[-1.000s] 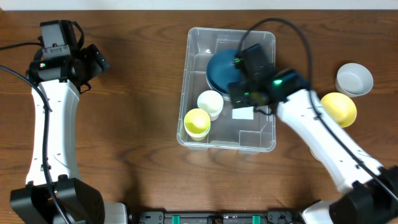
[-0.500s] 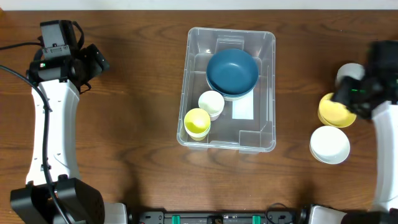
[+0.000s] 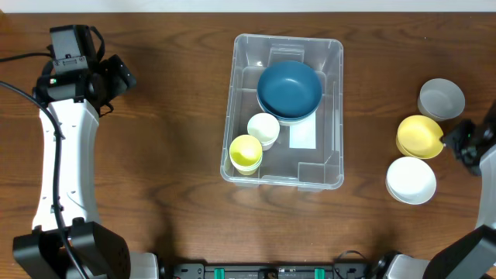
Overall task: Pack container
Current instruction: 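Move right gripper to the yellow bowl and grasp its rim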
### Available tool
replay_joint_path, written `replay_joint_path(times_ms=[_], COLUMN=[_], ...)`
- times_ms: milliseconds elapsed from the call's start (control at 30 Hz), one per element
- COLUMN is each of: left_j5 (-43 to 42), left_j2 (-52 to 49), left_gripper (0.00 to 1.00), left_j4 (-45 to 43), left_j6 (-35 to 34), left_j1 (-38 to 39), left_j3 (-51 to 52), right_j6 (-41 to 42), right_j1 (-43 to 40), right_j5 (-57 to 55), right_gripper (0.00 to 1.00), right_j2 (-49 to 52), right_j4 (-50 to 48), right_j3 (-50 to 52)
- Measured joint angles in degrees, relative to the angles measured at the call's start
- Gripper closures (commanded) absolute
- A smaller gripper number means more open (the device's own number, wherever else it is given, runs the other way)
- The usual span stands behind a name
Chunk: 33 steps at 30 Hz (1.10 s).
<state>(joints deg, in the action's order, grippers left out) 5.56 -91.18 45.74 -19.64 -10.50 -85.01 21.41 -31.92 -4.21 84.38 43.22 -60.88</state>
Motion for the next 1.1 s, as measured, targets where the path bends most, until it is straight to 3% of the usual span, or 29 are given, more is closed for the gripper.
replay_joint_path(times_ms=[300, 667, 733, 833, 967, 1100], left_j5=[0.02, 0.02, 0.02, 0.02, 0.02, 0.02], left_j2=[0.0, 0.0, 0.0, 0.0, 0.0, 0.0], left_gripper=[0.02, 0.02, 0.02, 0.02, 0.02, 0.02], left_j4=[-0.02, -0.02, -0.02, -0.02, -0.02, 0.0], left_j6=[0.02, 0.0, 0.0, 0.02, 0.02, 0.0], left_j1=[0.0, 0.0, 0.0, 0.0, 0.0, 0.0], left_j3=[0.0, 0.0, 0.0, 0.0, 0.0, 0.0], right_j6=[-1.09, -2.16, -2.43, -2.91, -2.93, -2.71], right_j1=[-3.96, -3.96, -3.96, -3.96, -3.96, -3.93], right_j5=[10.23, 16.04, 16.28, 16.5, 16.94, 17.46], right_gripper=[0.46, 0.51, 0.57, 0.75, 0.91, 0.99], right_j2=[0.11, 6.97, 8.94, 10.73, 11.08, 11.08], right_j4=[-13.84, -20.39, -21.2, -21.64, -21.7, -21.57], right_j3=[9.81, 11.02, 11.04, 11.19, 11.19, 11.19])
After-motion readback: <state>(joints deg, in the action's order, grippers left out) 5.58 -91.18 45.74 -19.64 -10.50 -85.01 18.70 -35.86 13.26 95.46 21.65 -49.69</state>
